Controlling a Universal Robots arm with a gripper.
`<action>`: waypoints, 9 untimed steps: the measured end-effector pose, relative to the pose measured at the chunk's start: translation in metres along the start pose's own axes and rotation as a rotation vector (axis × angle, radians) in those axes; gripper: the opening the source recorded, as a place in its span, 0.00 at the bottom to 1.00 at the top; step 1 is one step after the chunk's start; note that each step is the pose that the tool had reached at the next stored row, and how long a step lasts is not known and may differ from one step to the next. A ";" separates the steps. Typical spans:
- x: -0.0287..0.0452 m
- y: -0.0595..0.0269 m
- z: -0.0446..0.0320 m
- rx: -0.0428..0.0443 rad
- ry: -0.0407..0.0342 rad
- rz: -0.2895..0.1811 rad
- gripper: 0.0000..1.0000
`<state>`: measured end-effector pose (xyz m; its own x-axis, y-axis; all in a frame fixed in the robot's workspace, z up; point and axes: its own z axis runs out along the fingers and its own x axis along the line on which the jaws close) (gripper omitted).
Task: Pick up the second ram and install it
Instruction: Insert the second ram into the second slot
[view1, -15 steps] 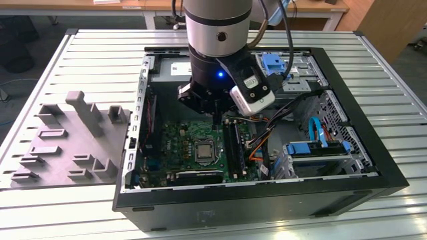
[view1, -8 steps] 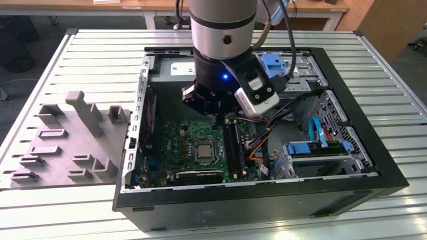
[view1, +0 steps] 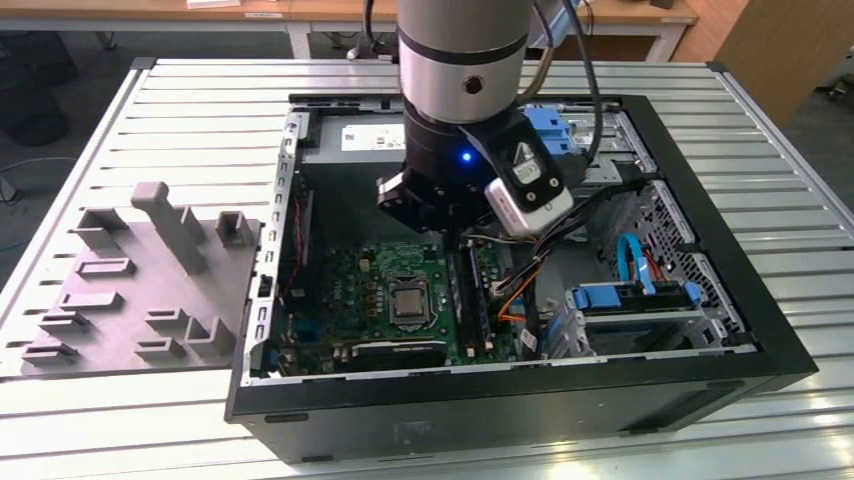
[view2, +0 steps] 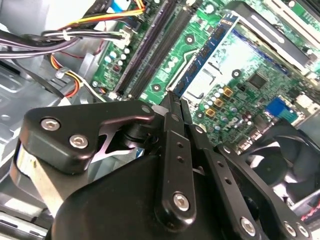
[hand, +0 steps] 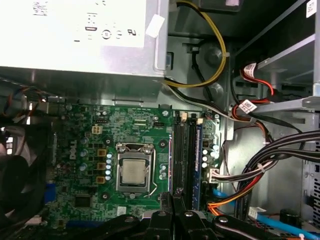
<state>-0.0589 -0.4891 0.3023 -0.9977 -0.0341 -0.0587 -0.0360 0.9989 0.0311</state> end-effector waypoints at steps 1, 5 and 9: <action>-0.0021 -0.0001 0.0005 0.0001 0.0001 -0.001 0.13; -0.0087 -0.0004 0.0032 0.0000 0.0003 -0.005 0.13; -0.0108 -0.0008 0.0124 -0.0004 0.0003 -0.009 0.13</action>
<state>-0.0474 -0.4891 0.2905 -0.9973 -0.0434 -0.0587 -0.0453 0.9985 0.0309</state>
